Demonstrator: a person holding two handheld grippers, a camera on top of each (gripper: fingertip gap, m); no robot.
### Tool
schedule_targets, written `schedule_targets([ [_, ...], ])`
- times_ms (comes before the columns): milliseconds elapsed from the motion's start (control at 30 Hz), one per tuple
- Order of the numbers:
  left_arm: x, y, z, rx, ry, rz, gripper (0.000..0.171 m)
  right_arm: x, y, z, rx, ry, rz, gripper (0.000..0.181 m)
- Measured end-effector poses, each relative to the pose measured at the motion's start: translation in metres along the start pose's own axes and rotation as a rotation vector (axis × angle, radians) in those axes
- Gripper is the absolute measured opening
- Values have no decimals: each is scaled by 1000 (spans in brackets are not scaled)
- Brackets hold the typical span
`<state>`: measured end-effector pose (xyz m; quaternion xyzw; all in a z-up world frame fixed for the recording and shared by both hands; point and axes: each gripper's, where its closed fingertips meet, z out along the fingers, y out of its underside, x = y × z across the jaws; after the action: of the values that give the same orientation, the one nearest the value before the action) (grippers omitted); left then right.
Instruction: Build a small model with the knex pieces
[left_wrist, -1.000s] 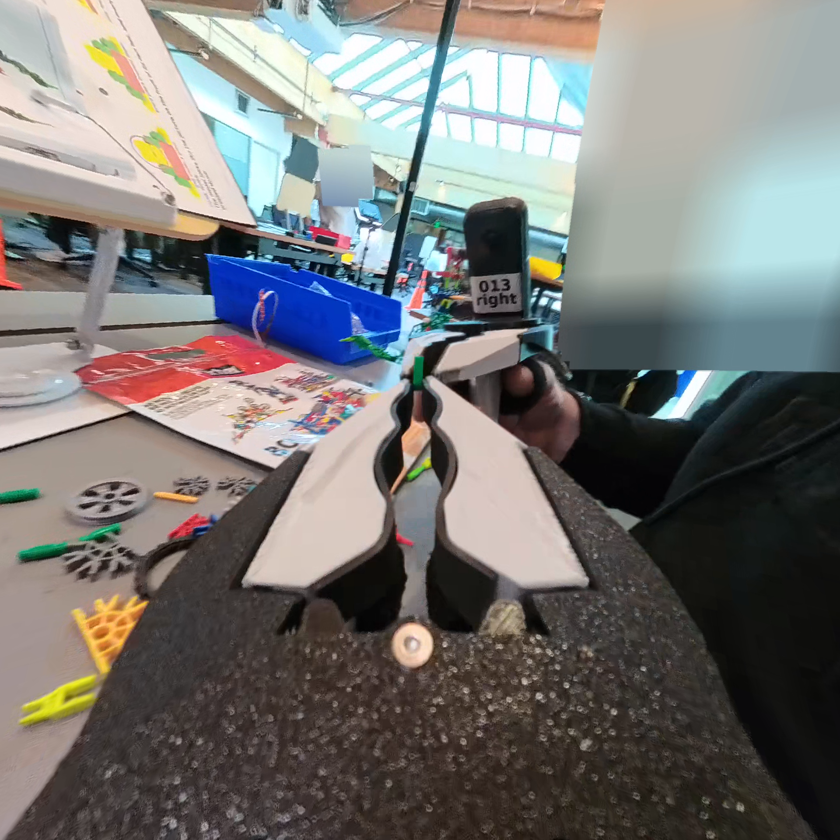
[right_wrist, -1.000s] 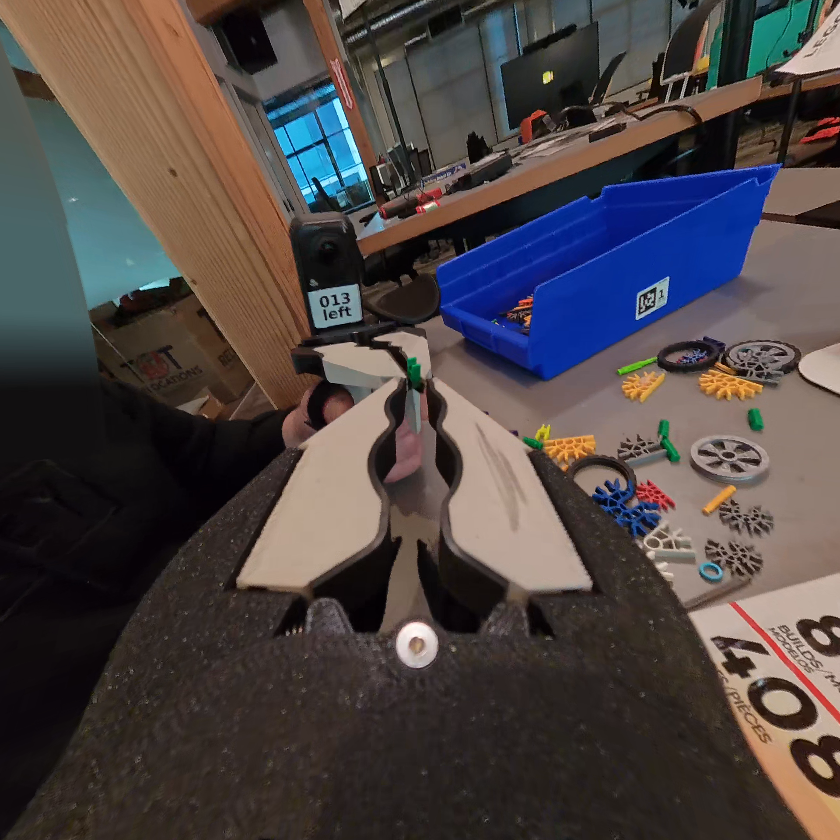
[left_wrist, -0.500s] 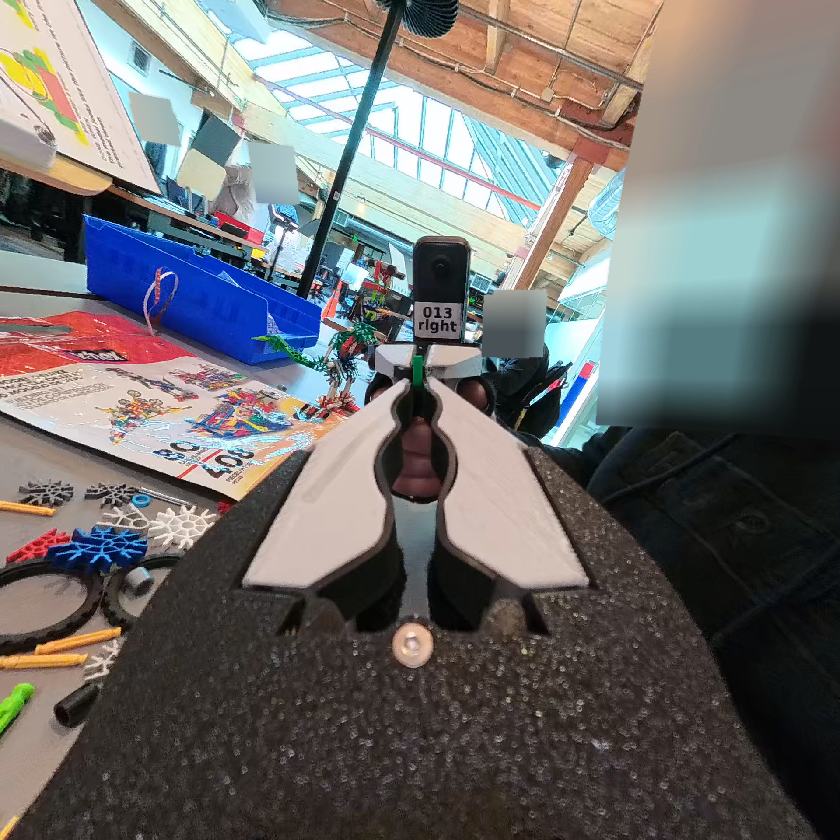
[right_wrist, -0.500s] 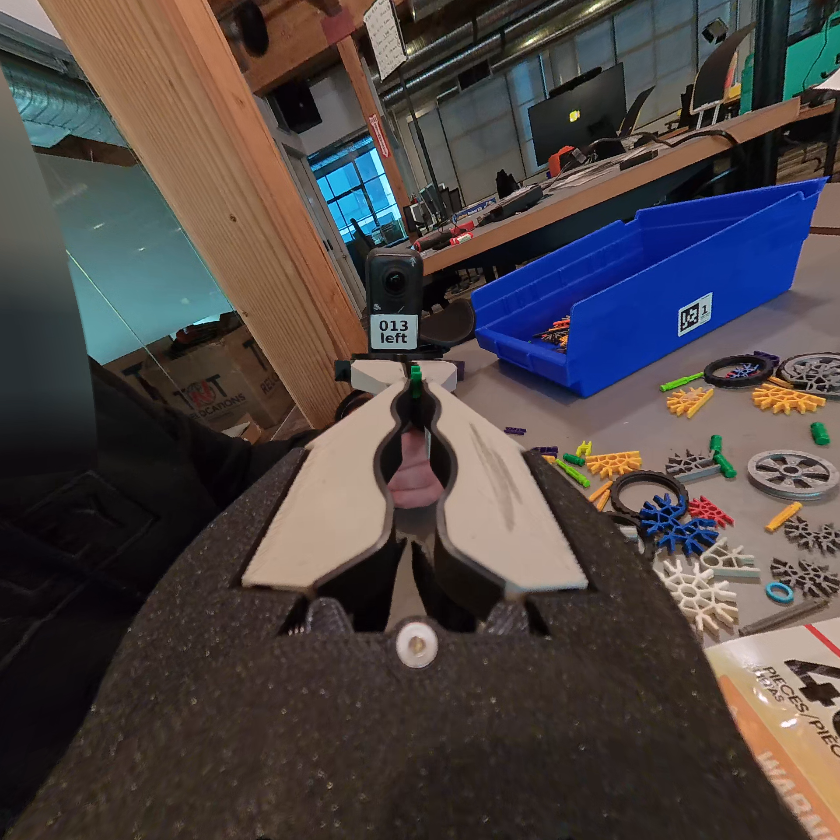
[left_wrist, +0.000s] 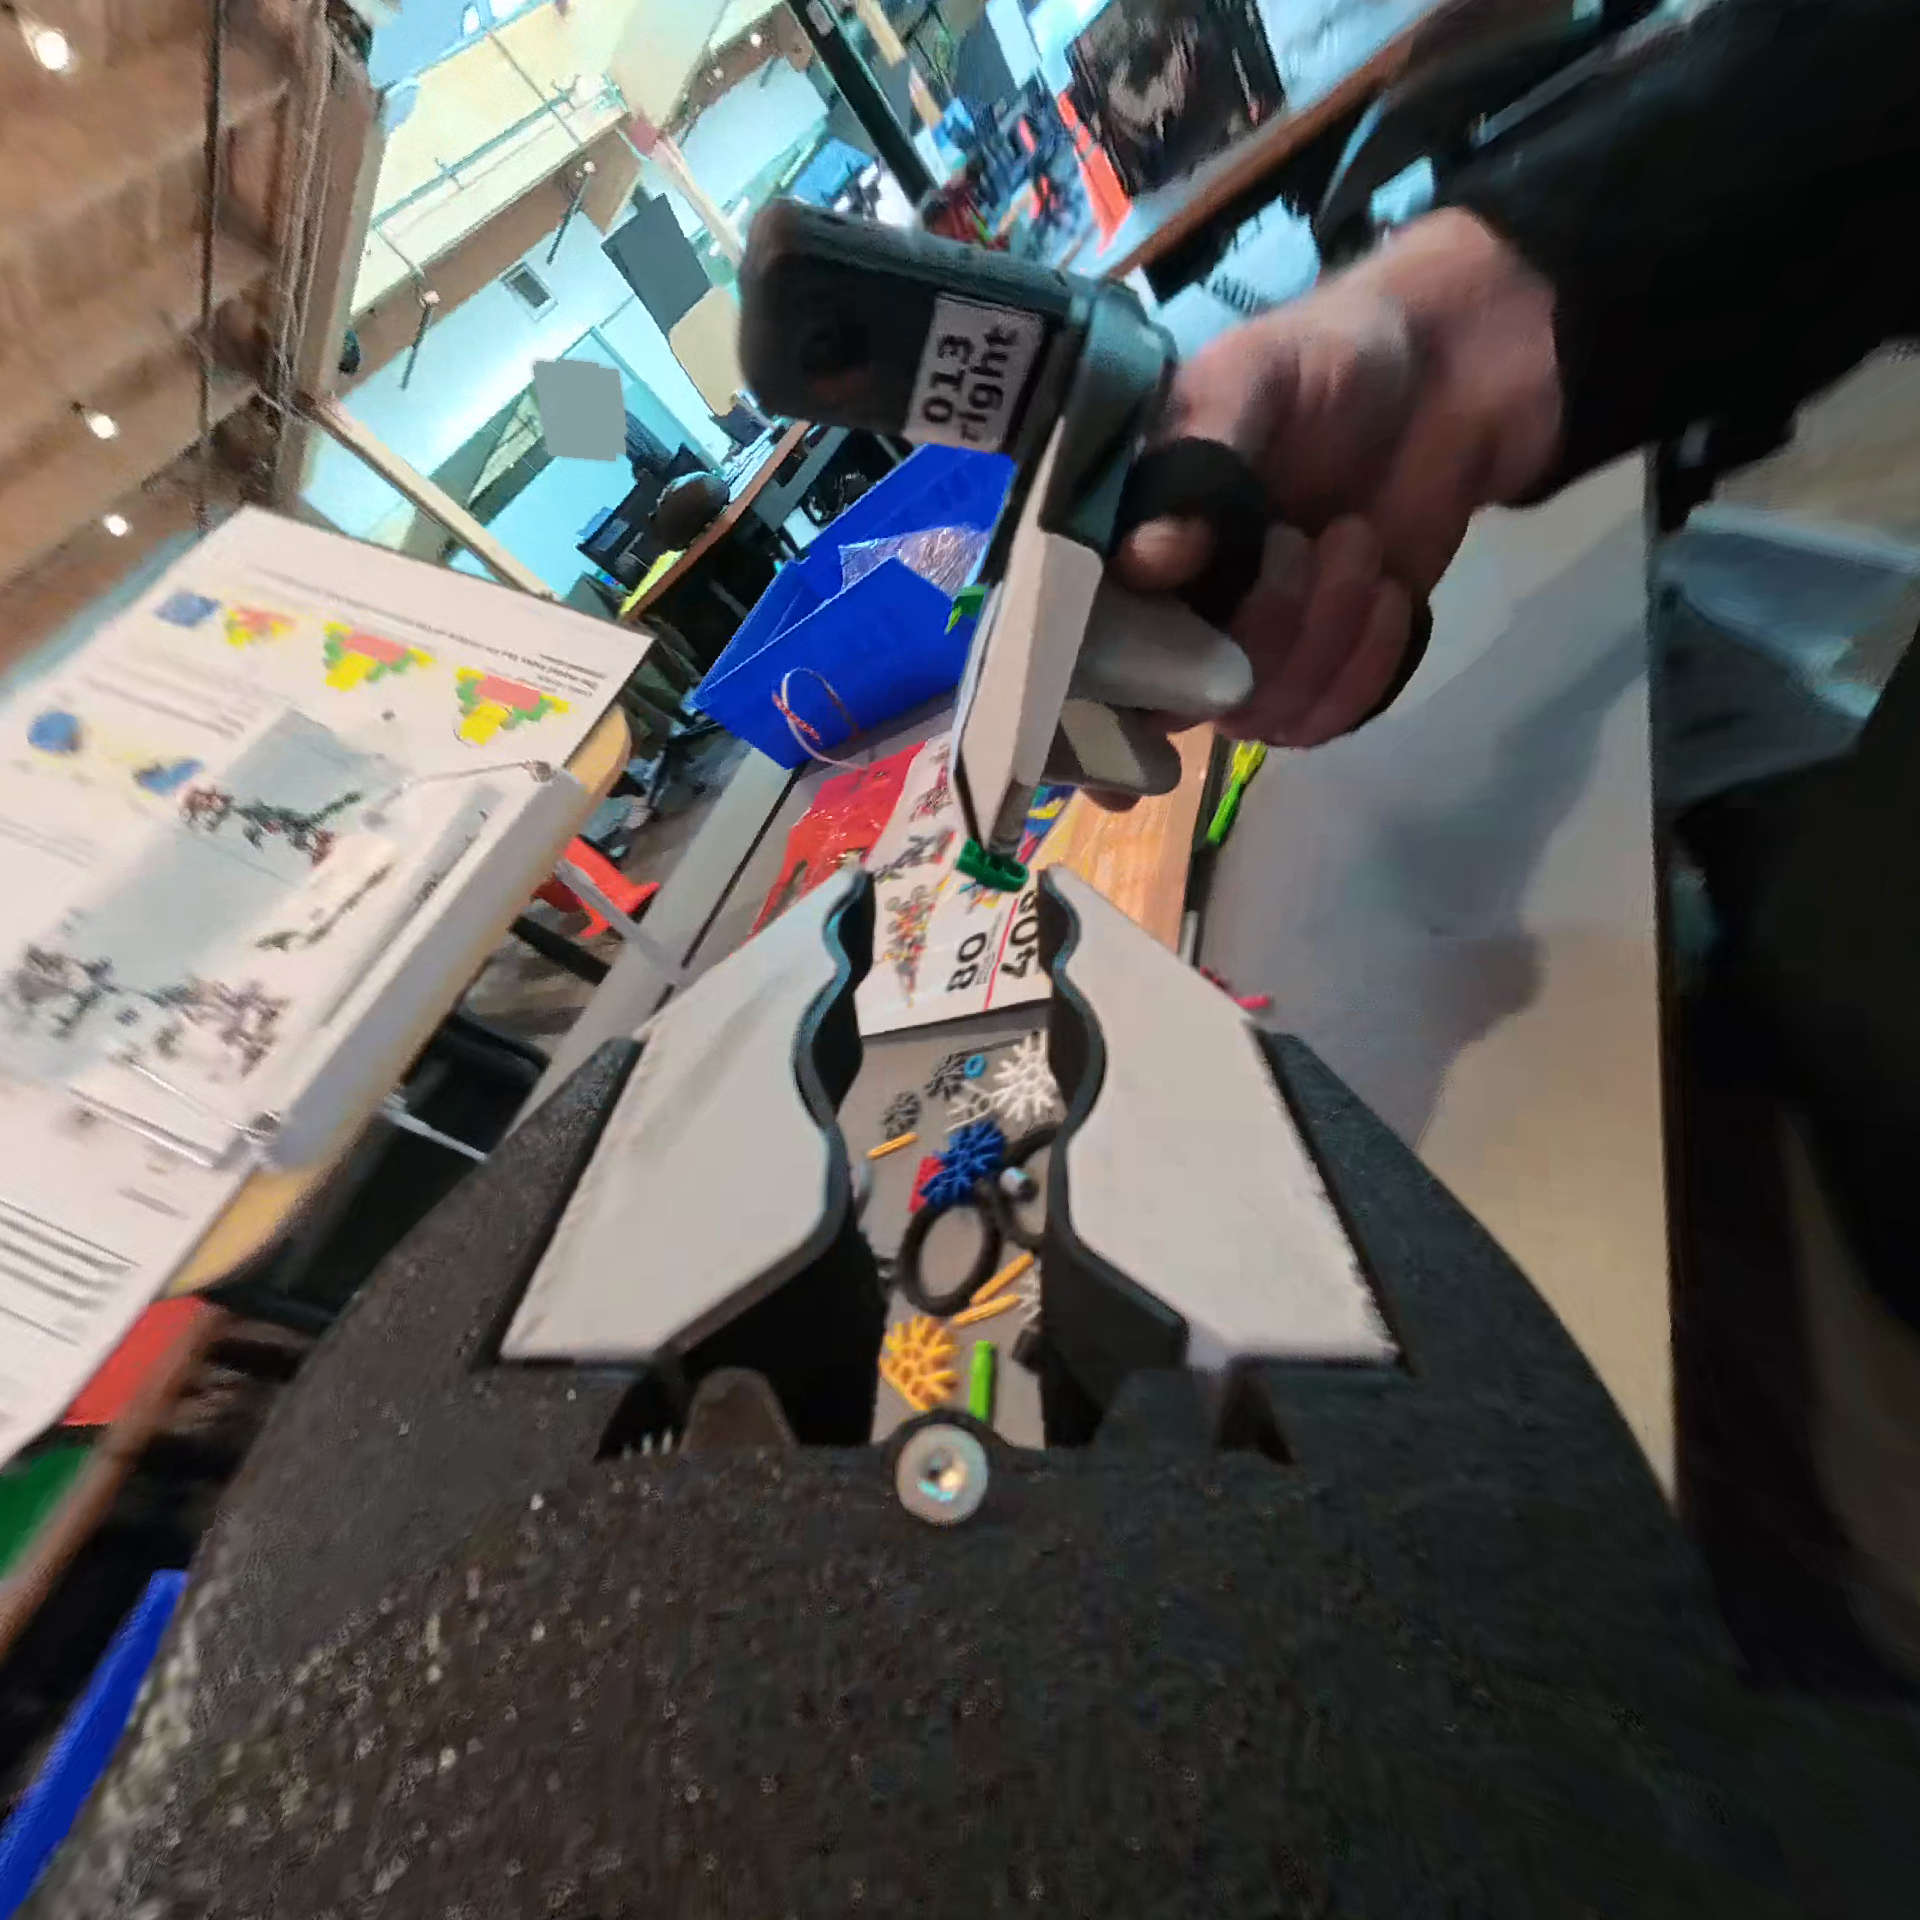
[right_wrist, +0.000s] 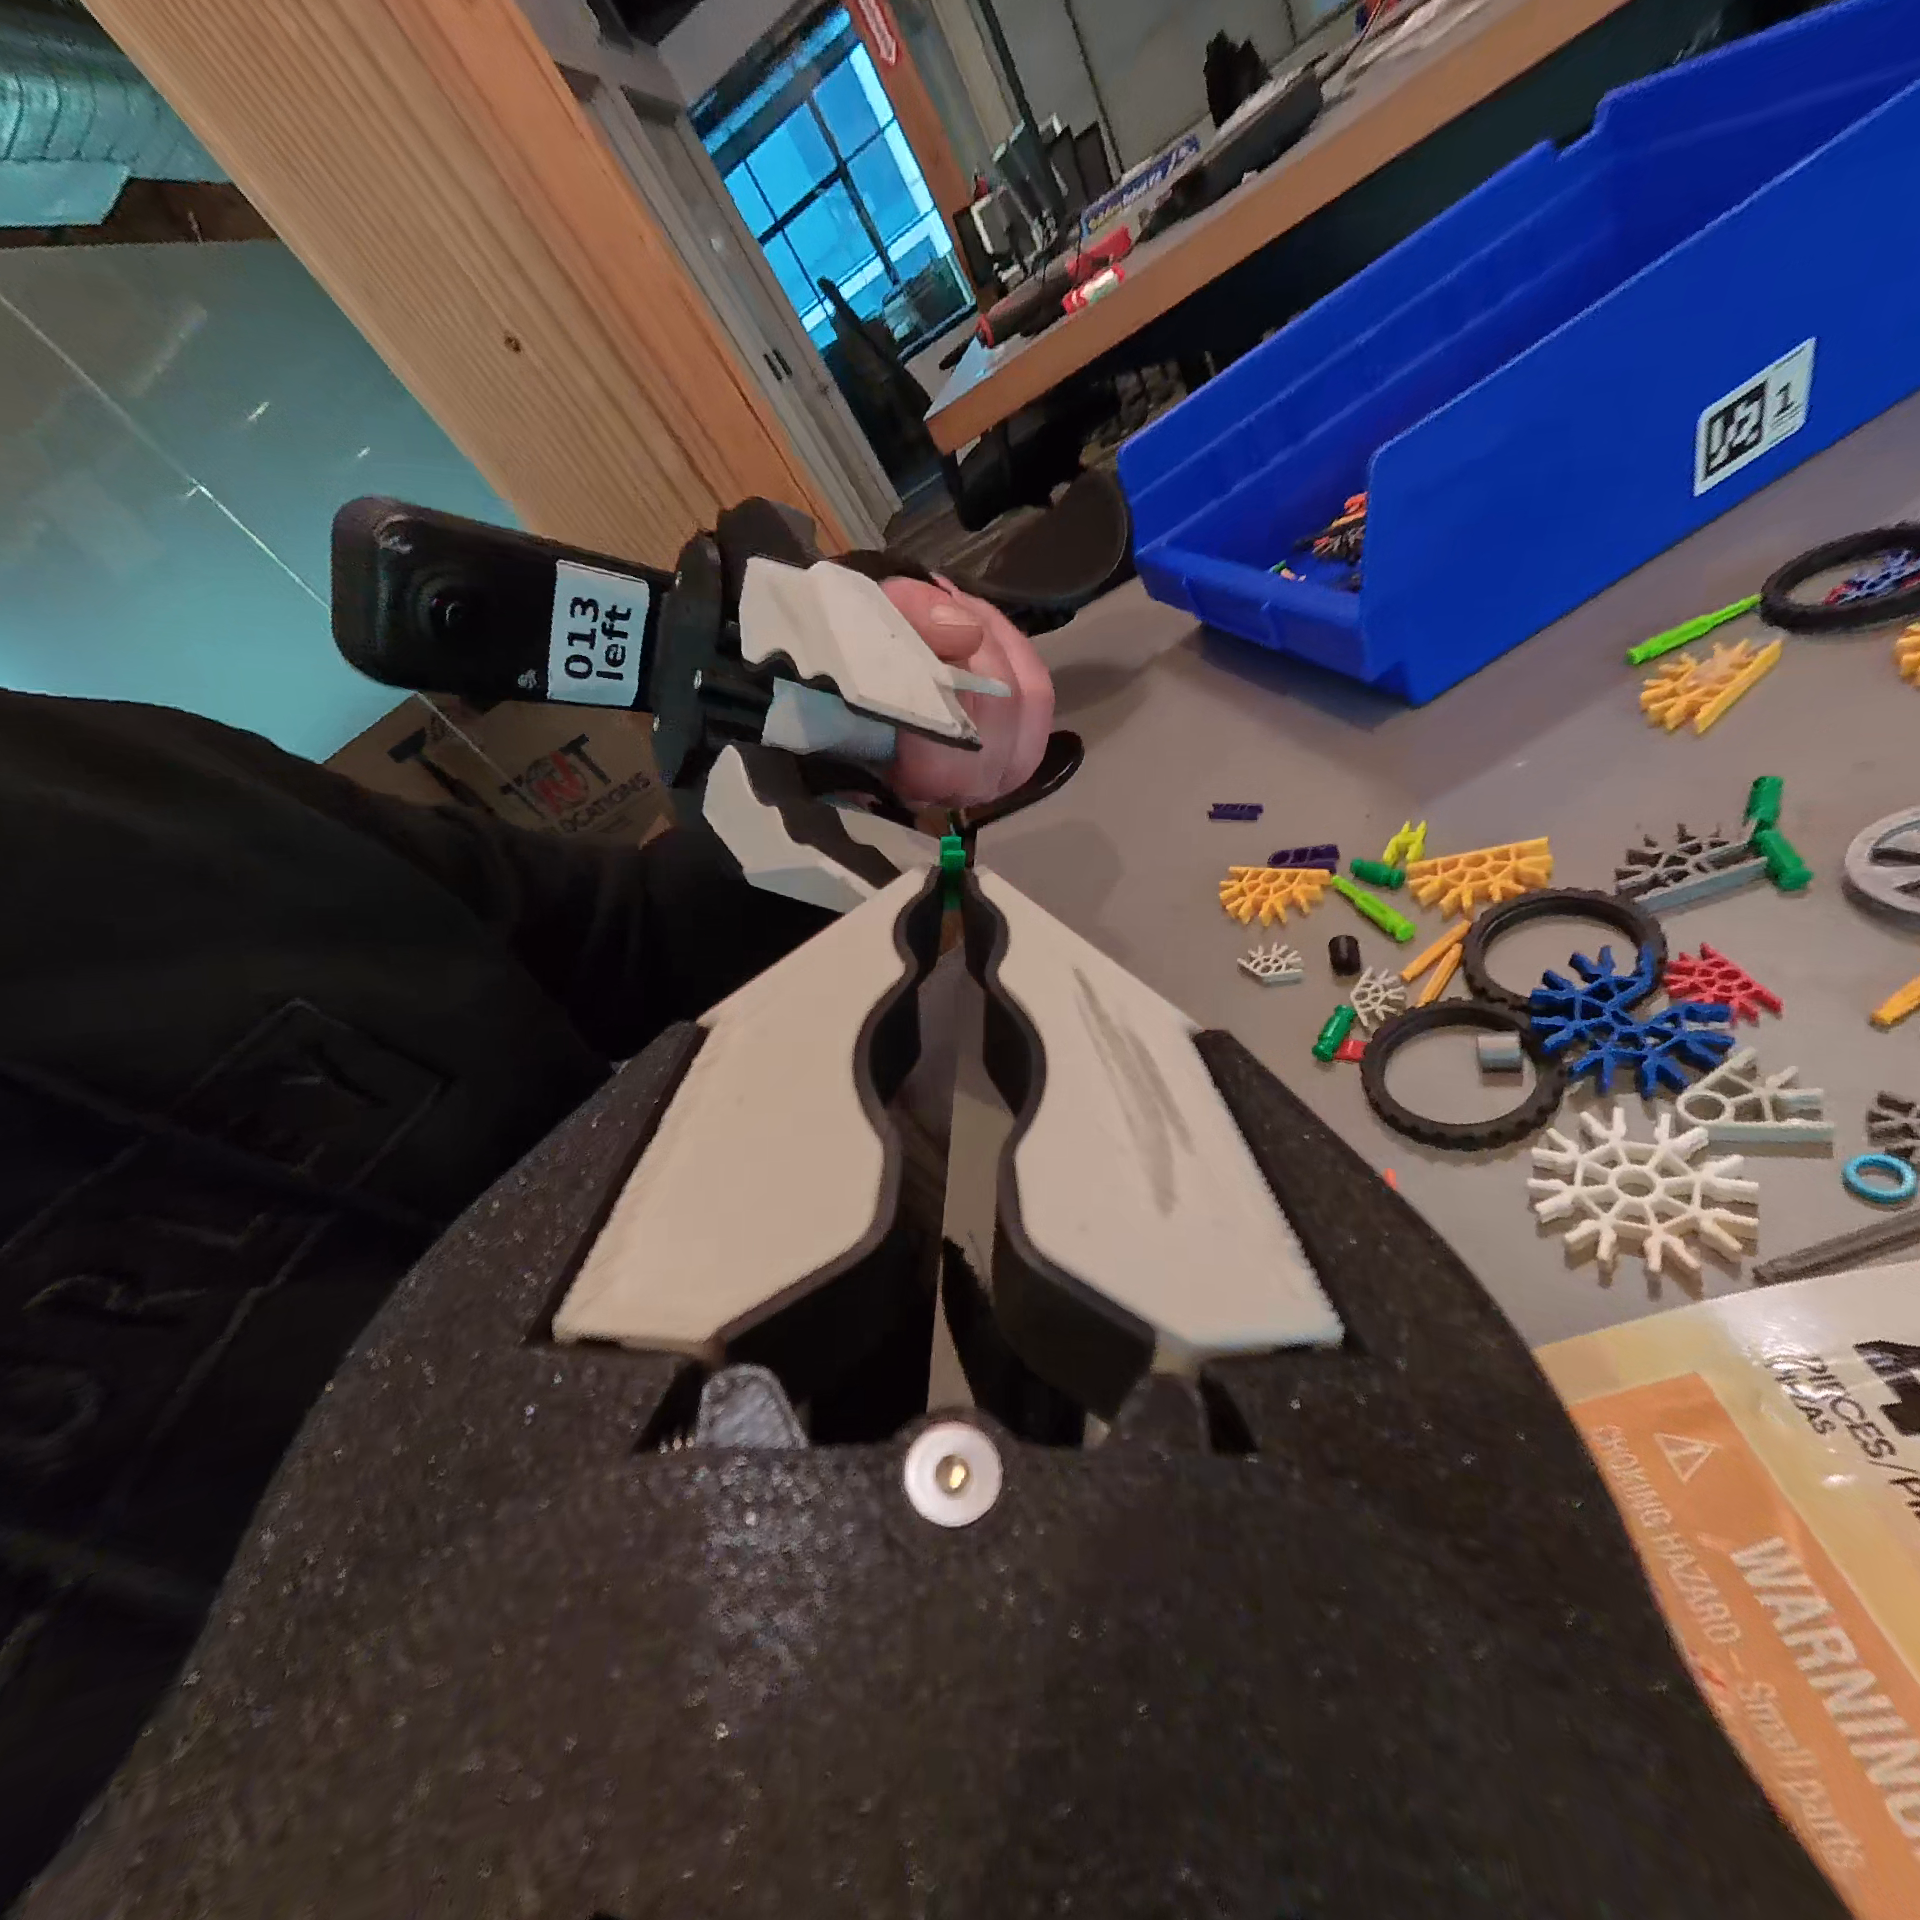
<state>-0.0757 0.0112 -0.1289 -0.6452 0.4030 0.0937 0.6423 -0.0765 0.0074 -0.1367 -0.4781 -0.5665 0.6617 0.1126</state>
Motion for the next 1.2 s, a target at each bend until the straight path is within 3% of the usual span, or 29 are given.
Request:
schedule_targets([
  [100,10,5,6,-39,30,106,26,-5,2,4,-16,-30,12,1],
  [167,10,8,8,-49,12,143,13,-6,3,5,-31,-37,15,1],
  [400,7,6,8,-15,-23,98,12,-6,0,6,-27,-28,14,1],
  [500,3,4,7,8,-61,77,19,-4,-1,6,-31,-11,8,1],
  [800,6,7,10,-6,-42,93,12,-2,0,6,-42,13,-3,2],
  [1200,-6,2,14,11,-218,55,12,1,-9,4,26,60,-15,4],
])
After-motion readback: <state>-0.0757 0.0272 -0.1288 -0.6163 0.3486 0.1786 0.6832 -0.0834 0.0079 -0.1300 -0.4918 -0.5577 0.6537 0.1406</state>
